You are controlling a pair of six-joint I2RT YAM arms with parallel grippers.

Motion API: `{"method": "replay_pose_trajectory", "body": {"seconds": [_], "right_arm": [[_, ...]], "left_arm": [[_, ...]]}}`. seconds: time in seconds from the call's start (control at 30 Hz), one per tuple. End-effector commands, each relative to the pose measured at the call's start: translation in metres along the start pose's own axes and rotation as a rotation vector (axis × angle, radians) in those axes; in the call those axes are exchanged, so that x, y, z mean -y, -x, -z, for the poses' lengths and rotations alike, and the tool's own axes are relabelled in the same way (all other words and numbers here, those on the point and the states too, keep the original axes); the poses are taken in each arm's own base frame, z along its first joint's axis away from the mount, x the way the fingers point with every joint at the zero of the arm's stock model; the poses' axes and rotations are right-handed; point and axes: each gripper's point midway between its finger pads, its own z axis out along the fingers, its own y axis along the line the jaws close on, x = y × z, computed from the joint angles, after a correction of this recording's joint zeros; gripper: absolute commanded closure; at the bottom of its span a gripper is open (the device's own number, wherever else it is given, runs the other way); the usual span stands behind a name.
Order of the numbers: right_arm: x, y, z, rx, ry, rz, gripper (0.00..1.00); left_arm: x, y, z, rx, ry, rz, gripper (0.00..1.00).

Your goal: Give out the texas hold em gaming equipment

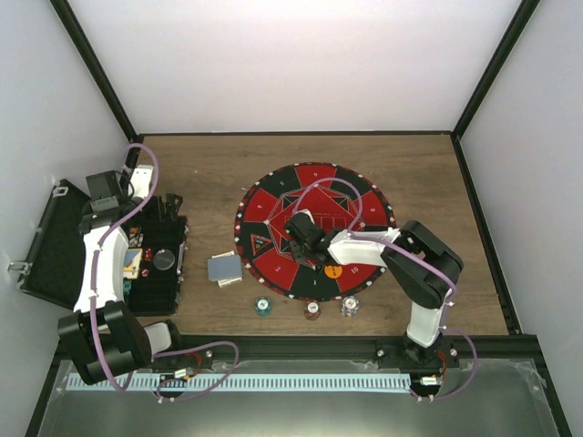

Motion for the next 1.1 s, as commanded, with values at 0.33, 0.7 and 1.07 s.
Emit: {"method": "replay_pose_trajectory", "body": {"seconds": [0.33,0.7,1.07], "right_arm": [[0.028,-0.04,0.009,-0.098,-0.082,0.016,0.73],[0.043,-0.027,-0.005,-0.101,-0.117,0.03,0.78],[0.075,0.04,0.0,0.038,-0.19,-0.004,0.99]], "left_arm": [[0.0,0.011,0.006,0.026,0.001,-0.03,0.0],[-0.001,0.013,0.006,0.027,0.009,-0.034,0.0],[-0.004,0.013,0.004,0.031,0.015,-0.022,0.0]]}}
